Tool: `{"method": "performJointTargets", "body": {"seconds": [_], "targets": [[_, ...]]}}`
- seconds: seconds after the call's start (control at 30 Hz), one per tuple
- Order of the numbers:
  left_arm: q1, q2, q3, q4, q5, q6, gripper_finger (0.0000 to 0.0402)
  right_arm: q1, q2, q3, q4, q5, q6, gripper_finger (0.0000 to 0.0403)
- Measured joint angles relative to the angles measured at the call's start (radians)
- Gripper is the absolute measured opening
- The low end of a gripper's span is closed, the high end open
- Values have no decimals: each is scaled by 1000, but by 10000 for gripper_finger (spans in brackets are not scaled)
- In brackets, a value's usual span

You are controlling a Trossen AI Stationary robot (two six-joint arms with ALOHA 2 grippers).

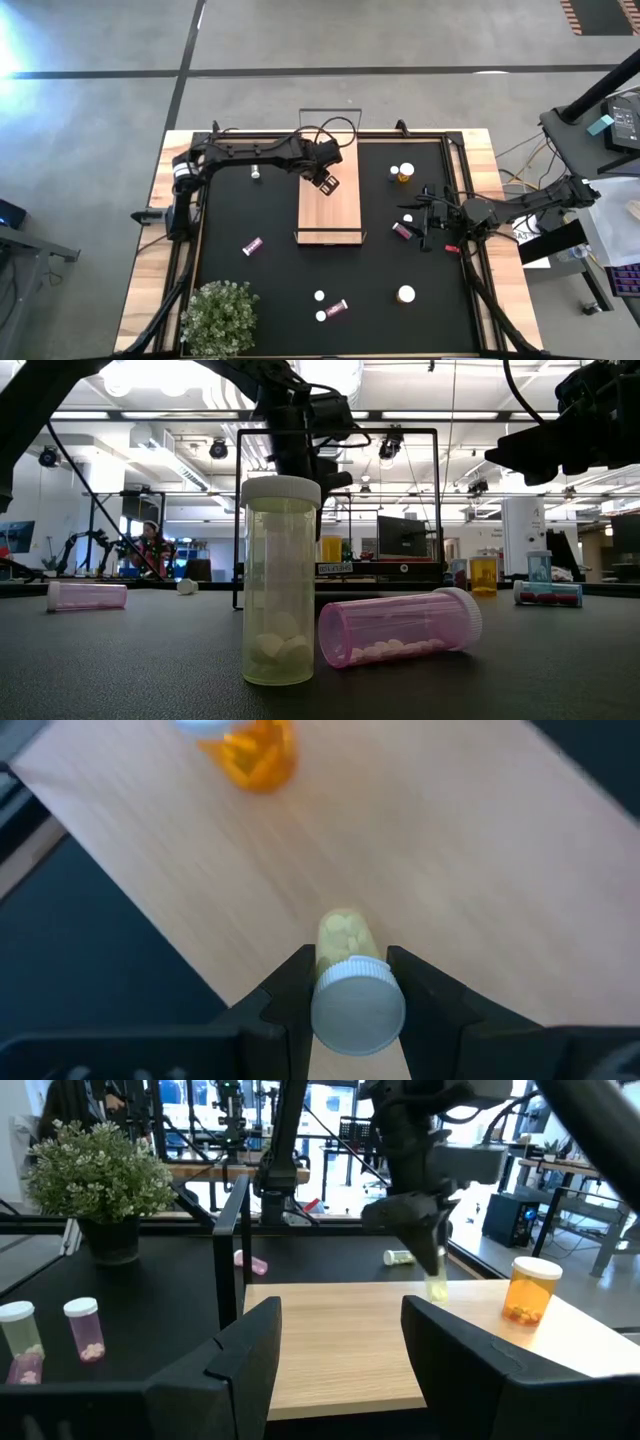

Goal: Pick and place medicine bottles onto shelf by color
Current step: Put the middle left yellow medicine bottle on the shelf

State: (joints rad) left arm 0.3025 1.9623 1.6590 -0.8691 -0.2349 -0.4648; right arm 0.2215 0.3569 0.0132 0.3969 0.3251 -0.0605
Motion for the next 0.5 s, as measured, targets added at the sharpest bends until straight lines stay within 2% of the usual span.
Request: {"method": "performJointTargets", "body": {"seconds": [0.5], "targets": [[33, 26, 59, 23, 19, 62, 94, 0, 0, 0, 0, 0, 0, 199]]}}
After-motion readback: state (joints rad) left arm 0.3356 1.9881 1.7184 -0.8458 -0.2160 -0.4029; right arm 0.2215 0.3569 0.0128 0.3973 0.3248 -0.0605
